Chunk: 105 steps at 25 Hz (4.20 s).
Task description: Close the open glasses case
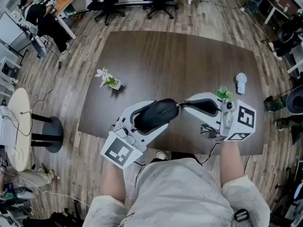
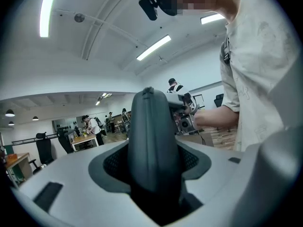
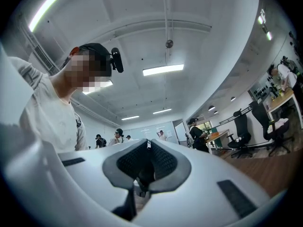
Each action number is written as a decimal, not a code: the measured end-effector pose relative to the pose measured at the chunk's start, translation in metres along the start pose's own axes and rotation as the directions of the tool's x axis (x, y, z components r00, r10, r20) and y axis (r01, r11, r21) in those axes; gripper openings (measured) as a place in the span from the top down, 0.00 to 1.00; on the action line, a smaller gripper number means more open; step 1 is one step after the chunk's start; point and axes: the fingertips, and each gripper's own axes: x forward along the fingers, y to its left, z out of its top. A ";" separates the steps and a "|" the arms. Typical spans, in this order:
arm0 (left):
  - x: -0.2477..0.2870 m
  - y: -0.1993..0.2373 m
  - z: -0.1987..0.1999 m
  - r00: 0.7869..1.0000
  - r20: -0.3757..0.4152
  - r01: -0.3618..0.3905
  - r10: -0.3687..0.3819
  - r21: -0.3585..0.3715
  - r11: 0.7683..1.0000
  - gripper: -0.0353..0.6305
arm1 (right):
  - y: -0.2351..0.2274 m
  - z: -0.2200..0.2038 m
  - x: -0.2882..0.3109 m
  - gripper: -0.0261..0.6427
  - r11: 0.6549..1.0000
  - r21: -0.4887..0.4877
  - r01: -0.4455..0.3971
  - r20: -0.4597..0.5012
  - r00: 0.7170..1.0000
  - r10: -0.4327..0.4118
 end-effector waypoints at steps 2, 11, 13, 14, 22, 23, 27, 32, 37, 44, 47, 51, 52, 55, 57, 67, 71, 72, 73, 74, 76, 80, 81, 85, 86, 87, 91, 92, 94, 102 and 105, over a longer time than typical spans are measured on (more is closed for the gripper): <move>0.001 0.000 0.000 1.000 -0.018 -0.013 0.013 0.012 1.000 0.54 | 0.000 -0.003 -0.002 0.93 1.000 -0.017 0.015 -0.028 0.999 -0.016; -0.002 0.007 0.004 0.995 -0.003 -0.101 0.102 0.101 0.990 0.55 | 0.004 -0.015 0.000 0.73 0.985 0.158 -0.071 -0.016 0.997 0.074; -0.003 0.007 0.005 0.994 -0.005 -0.107 0.108 0.119 0.987 0.55 | 0.004 -0.014 -0.001 0.73 0.974 0.206 -0.094 0.011 0.996 0.093; -0.003 0.006 0.005 0.994 -0.009 -0.108 0.110 0.125 0.986 0.55 | 0.002 -0.014 -0.001 0.74 0.971 0.222 -0.090 0.014 0.996 0.089; 0.004 0.012 -0.009 0.985 -0.038 -0.162 0.169 0.154 0.975 0.55 | -0.011 -0.018 -0.006 0.96 0.967 0.256 -0.021 -0.008 1.000 0.023; 0.004 0.012 -0.010 0.984 -0.044 -0.162 0.171 0.159 0.974 0.55 | -0.012 -0.018 -0.007 0.96 0.968 0.251 -0.017 -0.007 1.000 0.019; 0.005 0.013 -0.014 0.980 -0.076 -0.166 0.182 0.187 0.968 0.55 | -0.016 -0.020 -0.007 0.96 0.974 0.223 0.038 -0.045 0.999 -0.029; 0.004 0.015 -0.020 0.976 -0.099 -0.173 0.195 0.196 0.965 0.55 | -0.020 -0.027 -0.004 0.95 0.975 0.206 0.084 -0.081 0.994 -0.069; 0.004 0.014 -0.024 0.974 -0.115 -0.172 0.195 0.187 0.967 0.55 | -0.022 -0.027 -0.002 0.95 0.976 0.190 0.102 -0.083 0.993 -0.087; 0.008 0.009 -0.046 0.968 -0.203 -0.123 0.145 0.114 0.986 0.55 | -0.024 -0.038 0.002 0.96 0.982 0.088 0.165 -0.164 0.975 -0.149; 0.012 0.008 -0.055 0.960 -0.244 -0.112 0.135 0.106 0.988 0.55 | -0.022 -0.041 0.004 0.96 0.984 0.046 0.173 -0.202 0.966 -0.161; 0.017 0.008 -0.065 0.944 -0.303 -0.105 0.134 0.113 0.988 0.55 | -0.021 -0.048 0.005 0.96 0.980 -0.043 0.196 -0.272 0.941 -0.201; 0.018 0.007 -0.068 0.939 -0.317 -0.102 0.133 0.113 0.988 0.55 | -0.020 -0.050 0.006 0.96 0.977 -0.070 0.202 -0.291 0.933 -0.214; 0.020 0.007 -0.073 0.930 -0.342 -0.101 0.134 0.111 0.989 0.55 | -0.020 -0.055 0.008 0.96 0.970 -0.125 0.211 -0.331 0.912 -0.241; 0.022 0.007 -0.076 0.922 -0.364 -0.097 0.131 0.112 0.989 0.55 | -0.019 -0.057 0.010 0.96 0.965 -0.158 0.208 -0.357 0.899 -0.252; 0.024 0.008 -0.088 0.889 -0.437 -0.086 0.138 0.137 0.987 0.55 | -0.015 -0.074 0.019 0.96 0.949 -0.259 0.180 -0.443 0.851 -0.282; 0.023 0.009 -0.090 0.887 -0.440 -0.089 0.142 0.139 0.986 0.55 | -0.016 -0.076 0.019 0.96 0.944 -0.276 0.181 -0.449 0.844 -0.293; 0.024 0.009 -0.091 0.887 -0.440 -0.090 0.142 0.138 0.986 0.55 | -0.016 -0.078 0.019 0.95 0.942 -0.285 0.178 -0.457 0.839 -0.297; 0.024 0.009 -0.093 0.888 -0.439 -0.090 0.141 0.135 0.987 0.55 | -0.016 -0.080 0.018 0.95 0.939 -0.299 0.169 -0.467 0.833 -0.298; 0.024 0.008 -0.094 0.890 -0.434 -0.091 0.139 0.129 0.987 0.55 | -0.015 -0.081 0.018 0.95 0.937 -0.315 0.154 -0.474 0.829 -0.296; 0.025 0.007 -0.093 0.899 -0.417 -0.096 0.132 0.107 0.990 0.55 | -0.012 -0.080 0.020 0.94 0.932 -0.341 0.122 -0.468 0.838 -0.281; 0.024 0.007 -0.084 0.928 -0.357 -0.098 0.108 0.046 0.994 0.55 | -0.006 -0.063 0.024 0.80 0.936 -0.332 0.120 -0.371 0.896 -0.246; 0.024 0.006 -0.079 0.940 -0.329 -0.093 0.094 0.020 0.995 0.55 | -0.007 -0.060 0.021 0.77 0.940 -0.315 0.129 -0.353 0.904 -0.242; 0.021 0.000 -0.050 0.985 -0.168 -0.038 0.022 -0.094 0.995 0.55 | -0.004 -0.041 0.016 0.65 0.964 -0.228 0.137 -0.246 0.950 -0.194; 0.020 -0.001 -0.042 0.992 -0.125 -0.021 0.006 -0.119 0.993 0.55 | -0.004 -0.039 0.015 0.61 0.967 -0.214 0.137 -0.231 0.955 -0.187; 0.019 -0.002 -0.035 0.996 -0.084 -0.003 -0.009 -0.142 0.990 0.55 | -0.006 -0.040 0.014 0.59 0.970 -0.199 0.138 -0.225 0.957 -0.182; 0.016 -0.012 -0.006 0.993 0.084 0.103 -0.087 -0.217 0.971 0.55 | -0.006 -0.044 0.014 0.54 0.992 -0.079 0.099 -0.185 0.976 -0.112; 0.015 -0.015 -0.001 0.987 0.117 0.133 -0.108 -0.239 0.962 0.55 | -0.002 -0.043 0.015 0.54 0.996 -0.043 0.074 -0.163 0.983 -0.080; 0.013 -0.022 0.006 0.975 0.168 0.190 -0.146 -0.285 0.940 0.55 | 0.006 -0.038 0.015 0.56 1.000 0.012 0.016 -0.119 0.993 -0.015; 0.012 -0.025 0.011 0.963 0.212 0.228 -0.168 -0.303 0.925 0.55 | 0.012 -0.035 0.017 0.60 1.000 0.006 -0.021 -0.092 0.996 0.021; 0.013 -0.027 0.011 0.964 0.203 0.229 -0.174 -0.291 0.929 0.54 | 0.013 -0.035 0.018 0.60 1.000 -0.020 -0.018 -0.099 0.995 0.016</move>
